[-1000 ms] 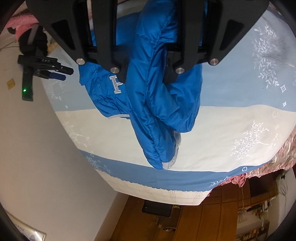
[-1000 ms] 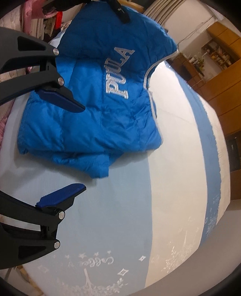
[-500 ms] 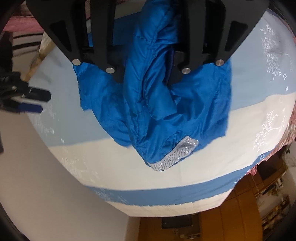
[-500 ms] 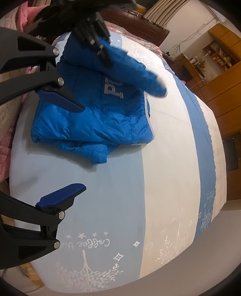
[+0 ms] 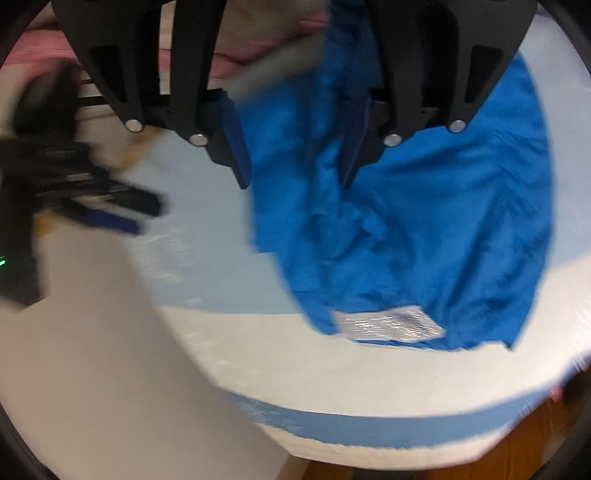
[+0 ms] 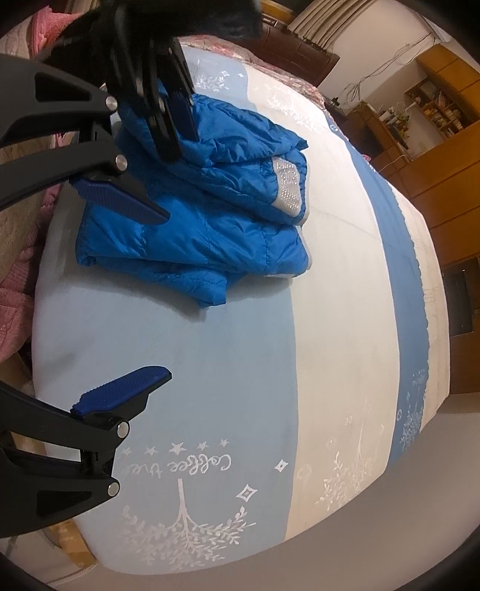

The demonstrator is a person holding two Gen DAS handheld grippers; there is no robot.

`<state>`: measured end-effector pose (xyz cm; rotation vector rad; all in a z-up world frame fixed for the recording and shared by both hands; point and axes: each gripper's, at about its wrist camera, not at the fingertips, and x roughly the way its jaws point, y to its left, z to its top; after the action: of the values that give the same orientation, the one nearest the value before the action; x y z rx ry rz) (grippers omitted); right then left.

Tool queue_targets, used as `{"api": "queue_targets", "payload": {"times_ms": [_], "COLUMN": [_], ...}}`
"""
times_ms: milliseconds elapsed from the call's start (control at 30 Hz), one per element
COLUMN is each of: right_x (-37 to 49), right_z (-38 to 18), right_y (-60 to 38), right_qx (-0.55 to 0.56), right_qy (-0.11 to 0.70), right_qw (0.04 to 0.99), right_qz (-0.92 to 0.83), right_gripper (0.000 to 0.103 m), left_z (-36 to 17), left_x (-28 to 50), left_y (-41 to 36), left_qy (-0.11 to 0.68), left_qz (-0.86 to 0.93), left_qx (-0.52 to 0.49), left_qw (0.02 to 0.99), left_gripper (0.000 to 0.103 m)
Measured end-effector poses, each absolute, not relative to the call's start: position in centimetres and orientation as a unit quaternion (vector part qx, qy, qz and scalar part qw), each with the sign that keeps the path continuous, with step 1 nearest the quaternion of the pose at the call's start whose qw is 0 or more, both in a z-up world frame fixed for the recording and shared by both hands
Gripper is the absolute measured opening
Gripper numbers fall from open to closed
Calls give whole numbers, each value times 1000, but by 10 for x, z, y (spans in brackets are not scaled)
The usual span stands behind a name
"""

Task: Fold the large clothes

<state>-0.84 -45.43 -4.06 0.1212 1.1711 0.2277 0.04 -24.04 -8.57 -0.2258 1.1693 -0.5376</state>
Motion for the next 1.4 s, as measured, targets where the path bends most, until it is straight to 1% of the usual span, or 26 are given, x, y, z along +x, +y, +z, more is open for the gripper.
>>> {"api": "queue_targets", "payload": {"times_ms": [67, 167, 333, 433, 567, 633, 700, 767, 833, 900, 967, 1067, 1167, 1400], "right_x": [-10, -11, -14, -15, -14, -13, -12, -10, -9, -8, -7, -5, 0, 20], "right_z": [-40, -37, -33, -32, -30, -30, -30, -31, -32, -33, -32, -31, -32, -54], "right_y": [-453, -449, -441, -434, -418, -410, -402, -393, -387, -381, -376, -370, -361, -336], "right_qx": [57, 53, 49, 48, 40, 37, 34, 33, 33, 36, 45, 63, 84, 142], "right_qy": [550, 546, 541, 542, 544, 545, 546, 549, 551, 553, 553, 555, 559, 584], "right_qw": [826, 829, 831, 830, 827, 826, 825, 824, 822, 822, 821, 819, 815, 787], "right_qz": [109, 114, 121, 126, 135, 138, 139, 139, 138, 136, 132, 129, 129, 140], "right_gripper": [79, 79, 79, 79, 79, 79, 79, 79, 79, 79, 79, 79, 81, 87], "left_z": [-73, -59, -45, -48, -68, -81, -96, -107, -112, -108, -98, -78, -64, -81], "left_x": [-5, -12, -15, -10, -4, -3, -2, 1, 5, 5, 6, 10, 12, 32], "left_y": [-233, -228, -184, -156, -148, -150, -157, -170, -178, -178, -162, -133, -113, -88], "left_qy": [535, 523, 500, 497, 509, 522, 528, 525, 525, 524, 530, 519, 505, 525], "left_qz": [-289, -308, -248, -184, -100, -115, -131, -135, -135, -143, -154, -155, -134, -120], "left_qx": [-143, -155, -158, -145, -63, -62, -64, -41, -23, -15, -38, -66, -49, -36], "left_qw": [781, 780, 815, 836, 853, 843, 837, 839, 840, 839, 833, 838, 851, 842], "left_gripper": [50, 50, 51, 52, 52, 52, 55, 60, 61, 60, 56, 56, 57, 58]}}
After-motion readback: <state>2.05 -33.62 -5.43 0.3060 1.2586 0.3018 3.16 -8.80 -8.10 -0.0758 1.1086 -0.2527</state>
